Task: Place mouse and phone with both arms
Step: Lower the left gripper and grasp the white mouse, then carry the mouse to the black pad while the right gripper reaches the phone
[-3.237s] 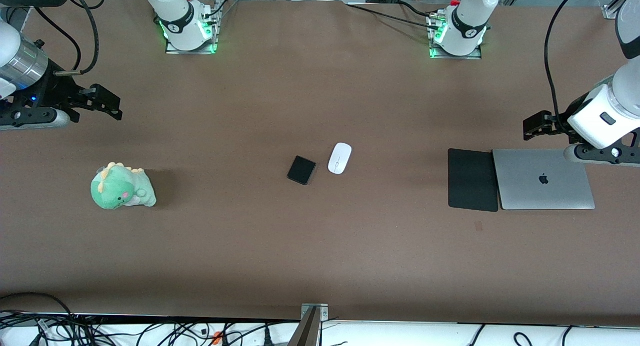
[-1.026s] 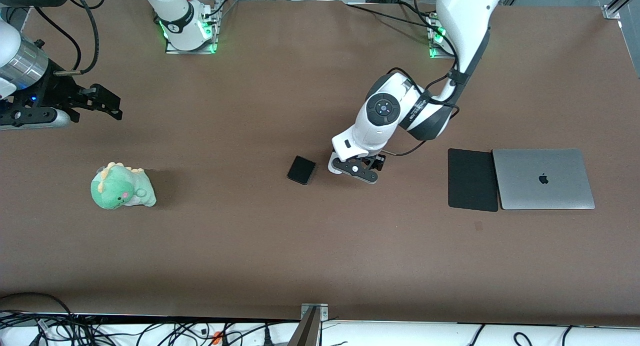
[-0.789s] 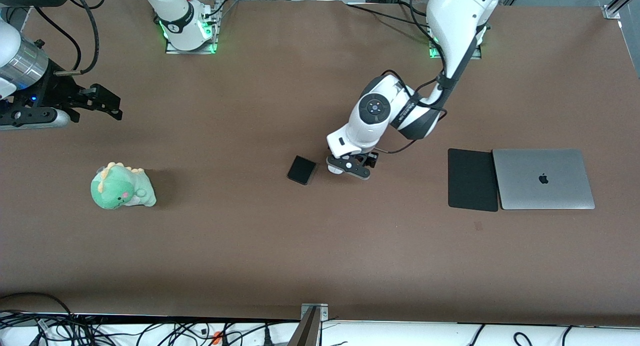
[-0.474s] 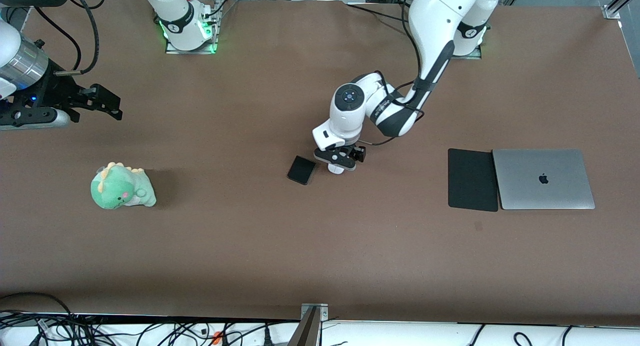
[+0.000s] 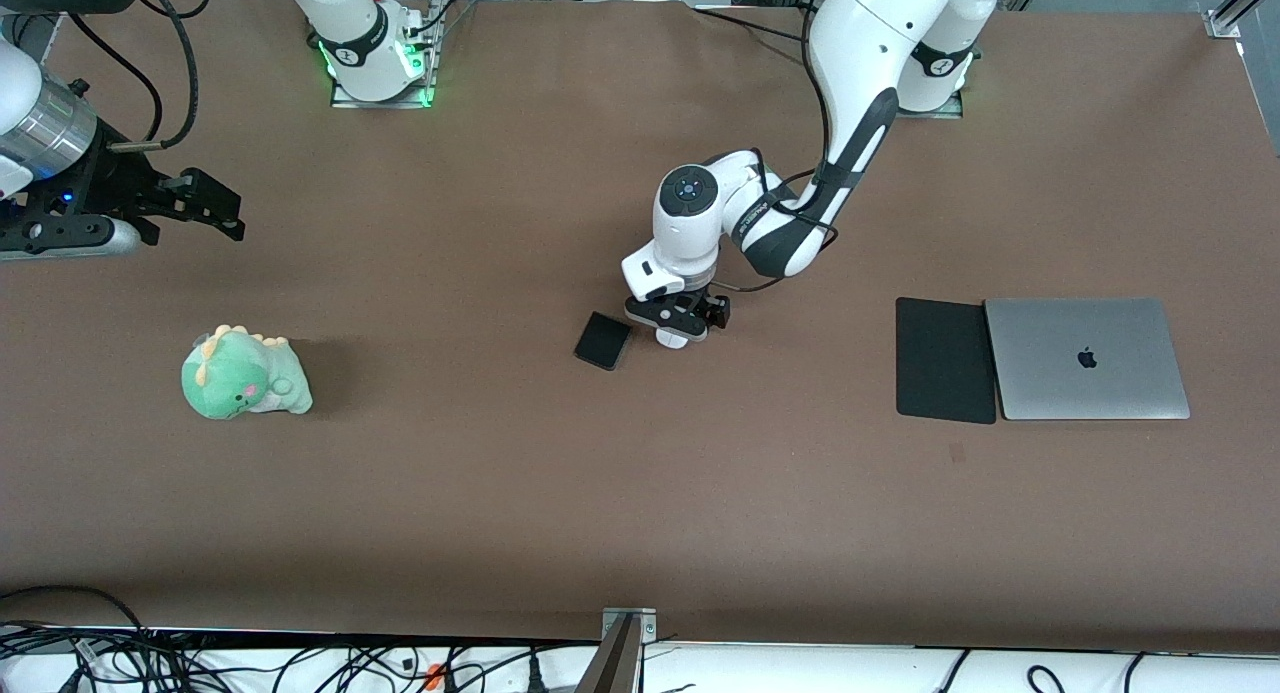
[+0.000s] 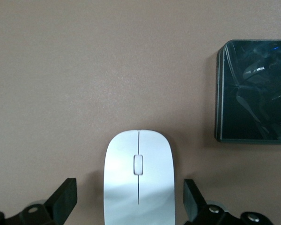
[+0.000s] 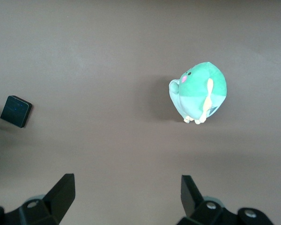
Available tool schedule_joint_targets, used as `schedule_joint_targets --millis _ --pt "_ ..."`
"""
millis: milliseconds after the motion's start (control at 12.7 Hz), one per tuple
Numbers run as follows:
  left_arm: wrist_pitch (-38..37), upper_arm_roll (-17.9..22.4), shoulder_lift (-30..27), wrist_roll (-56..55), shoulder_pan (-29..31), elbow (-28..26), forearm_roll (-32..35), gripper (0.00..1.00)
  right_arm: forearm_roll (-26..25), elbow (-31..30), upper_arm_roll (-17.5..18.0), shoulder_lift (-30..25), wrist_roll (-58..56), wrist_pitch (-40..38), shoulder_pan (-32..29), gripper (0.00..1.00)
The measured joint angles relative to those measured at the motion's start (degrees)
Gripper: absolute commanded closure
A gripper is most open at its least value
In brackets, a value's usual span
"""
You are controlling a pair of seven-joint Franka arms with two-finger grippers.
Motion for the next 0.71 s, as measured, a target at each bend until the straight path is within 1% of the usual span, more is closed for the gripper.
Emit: schedule_joint_targets --millis 79,237,395,474,553,711 --pt "0.5 0.1 0.4 0.0 0.0 0.0 0.1 0.42 0.0 0.0 0.2 0.0 0.0 0.2 0.0 0.0" --pt "0.9 0.1 0.7 0.0 0.0 0.0 0.1 0.58 0.0 0.0 0.5 0.2 -0.1 1.0 0.0 0.0" --pt "0.6 0.1 0.6 0.0 0.2 0.2 0.1 0.62 0.0 0.0 0.6 1.0 -0.3 1.2 0.0 0.0" --pt "-1.0 0.1 0.2 0.0 0.6 0.7 0.1 0.63 0.0 0.0 0.8 1.4 -0.5 1.2 0.3 0.0" --pt "-4.7 0.2 -0.9 0.0 1.2 1.5 0.1 0.64 0.0 -0.1 1.0 1.7 -0.5 1.1 0.8 0.0" --pt "-13.4 0.3 -4.7 0.3 3.6 2.9 0.1 0.63 0.0 -0.2 1.2 3.5 -0.5 -0.3 2.6 0.0"
